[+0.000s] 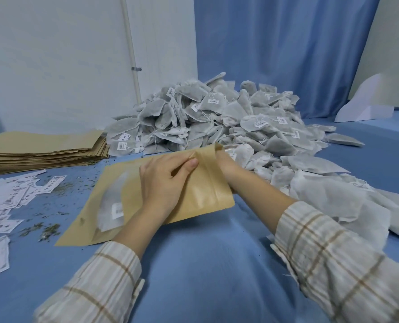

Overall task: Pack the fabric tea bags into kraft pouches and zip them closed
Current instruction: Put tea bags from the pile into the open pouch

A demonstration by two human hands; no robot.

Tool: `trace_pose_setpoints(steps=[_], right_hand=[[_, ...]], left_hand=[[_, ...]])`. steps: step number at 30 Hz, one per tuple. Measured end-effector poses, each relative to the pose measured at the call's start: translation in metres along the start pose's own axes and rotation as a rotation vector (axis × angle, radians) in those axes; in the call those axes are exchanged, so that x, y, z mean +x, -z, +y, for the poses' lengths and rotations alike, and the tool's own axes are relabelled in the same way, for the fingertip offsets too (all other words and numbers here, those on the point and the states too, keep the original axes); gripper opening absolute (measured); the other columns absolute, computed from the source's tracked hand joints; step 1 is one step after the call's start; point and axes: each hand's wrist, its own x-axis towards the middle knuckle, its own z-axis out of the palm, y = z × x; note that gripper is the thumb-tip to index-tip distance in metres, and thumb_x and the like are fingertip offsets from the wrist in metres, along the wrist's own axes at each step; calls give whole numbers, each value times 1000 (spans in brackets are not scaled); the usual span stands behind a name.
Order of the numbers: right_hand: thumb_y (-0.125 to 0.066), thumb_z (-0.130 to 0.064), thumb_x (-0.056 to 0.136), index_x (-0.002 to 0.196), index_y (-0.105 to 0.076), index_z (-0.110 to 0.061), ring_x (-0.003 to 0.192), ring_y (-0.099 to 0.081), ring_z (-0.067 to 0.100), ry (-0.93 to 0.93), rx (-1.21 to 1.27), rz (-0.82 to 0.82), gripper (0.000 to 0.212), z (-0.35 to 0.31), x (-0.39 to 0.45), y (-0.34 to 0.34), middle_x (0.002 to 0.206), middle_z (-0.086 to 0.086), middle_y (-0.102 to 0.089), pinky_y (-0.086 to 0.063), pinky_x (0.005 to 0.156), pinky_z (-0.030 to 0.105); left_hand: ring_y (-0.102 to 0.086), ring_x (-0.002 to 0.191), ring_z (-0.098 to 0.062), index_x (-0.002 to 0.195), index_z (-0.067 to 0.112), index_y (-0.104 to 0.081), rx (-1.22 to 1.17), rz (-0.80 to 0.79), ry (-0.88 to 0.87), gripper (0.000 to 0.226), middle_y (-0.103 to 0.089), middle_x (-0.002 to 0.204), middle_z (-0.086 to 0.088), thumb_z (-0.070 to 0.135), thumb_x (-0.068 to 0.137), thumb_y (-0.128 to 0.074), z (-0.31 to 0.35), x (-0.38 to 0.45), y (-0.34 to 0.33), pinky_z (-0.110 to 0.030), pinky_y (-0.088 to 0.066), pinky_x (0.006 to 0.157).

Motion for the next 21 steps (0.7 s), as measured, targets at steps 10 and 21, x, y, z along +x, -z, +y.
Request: trace_pose_setpoints(steps=[10,21], right_hand=[[-49,-11,93,94,-61,-6,80,-58,14,193,-624,-325,13,8,-15,27,89,2,-62,-43,61,9],[-54,-23,83,68,-41,-14,75,-44,20,98,-1621,15,22,27,-23,68,68,-2,-36,-34,59,27]], left_hand=[[-60,96,-17,101,33,-73,-12,-115,73,19,-72,98,9,38,86,-63,-6,-3,-7,-42,-40,93],[-62,99,-17,100,33,-73,-31,-156,78,19,-72,98,7,39,85,-64,8,-11,-24,-44,-40,95]])
